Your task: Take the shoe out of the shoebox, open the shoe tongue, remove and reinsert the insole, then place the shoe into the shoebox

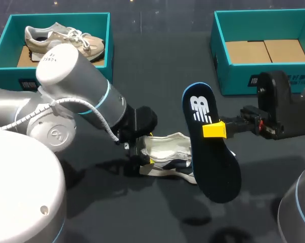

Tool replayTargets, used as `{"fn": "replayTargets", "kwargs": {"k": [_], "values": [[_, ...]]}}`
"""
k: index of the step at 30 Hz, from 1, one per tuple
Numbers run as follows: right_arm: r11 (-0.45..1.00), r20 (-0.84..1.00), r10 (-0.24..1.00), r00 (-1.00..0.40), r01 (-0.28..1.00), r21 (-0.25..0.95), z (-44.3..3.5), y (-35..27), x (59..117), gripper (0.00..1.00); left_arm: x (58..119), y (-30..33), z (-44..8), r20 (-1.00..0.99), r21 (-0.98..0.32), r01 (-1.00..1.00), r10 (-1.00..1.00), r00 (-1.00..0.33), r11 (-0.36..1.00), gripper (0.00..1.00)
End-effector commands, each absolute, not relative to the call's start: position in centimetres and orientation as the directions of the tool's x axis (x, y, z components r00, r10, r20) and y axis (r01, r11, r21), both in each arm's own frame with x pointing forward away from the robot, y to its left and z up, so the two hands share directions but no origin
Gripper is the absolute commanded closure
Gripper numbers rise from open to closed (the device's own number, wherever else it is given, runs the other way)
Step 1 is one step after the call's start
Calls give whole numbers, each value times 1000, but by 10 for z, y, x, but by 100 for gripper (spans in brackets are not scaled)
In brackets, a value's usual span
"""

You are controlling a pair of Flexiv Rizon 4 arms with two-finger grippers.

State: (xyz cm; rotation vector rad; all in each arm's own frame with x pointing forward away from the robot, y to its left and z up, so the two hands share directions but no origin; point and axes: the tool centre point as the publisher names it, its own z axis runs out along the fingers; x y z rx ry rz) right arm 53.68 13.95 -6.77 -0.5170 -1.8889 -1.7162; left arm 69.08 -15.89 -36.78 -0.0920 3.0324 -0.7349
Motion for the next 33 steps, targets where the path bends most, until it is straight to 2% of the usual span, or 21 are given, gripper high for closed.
{"fn": "replayTargets", "kwargs": {"k": [1, 8, 18, 33], "values": [[118, 615, -69, -786, 605, 787, -69, 141, 536, 100, 689, -164, -368, -23, -325, -59, -70, -997, 944, 0], [118, 615, -69, -786, 605, 787, -69, 141, 536, 100, 699, -170, -359, -84, -253, -55, -79, -993, 966, 0], [118, 615, -69, -786, 605, 787, -69, 141, 536, 100, 704, -171, -365, -47, -175, -6, -14, -999, 985, 0], [118, 615, -69, -786, 605, 787, -69, 141, 536, 100, 694, -165, -340, -24, -196, 55, 52, -998, 979, 0]]}}
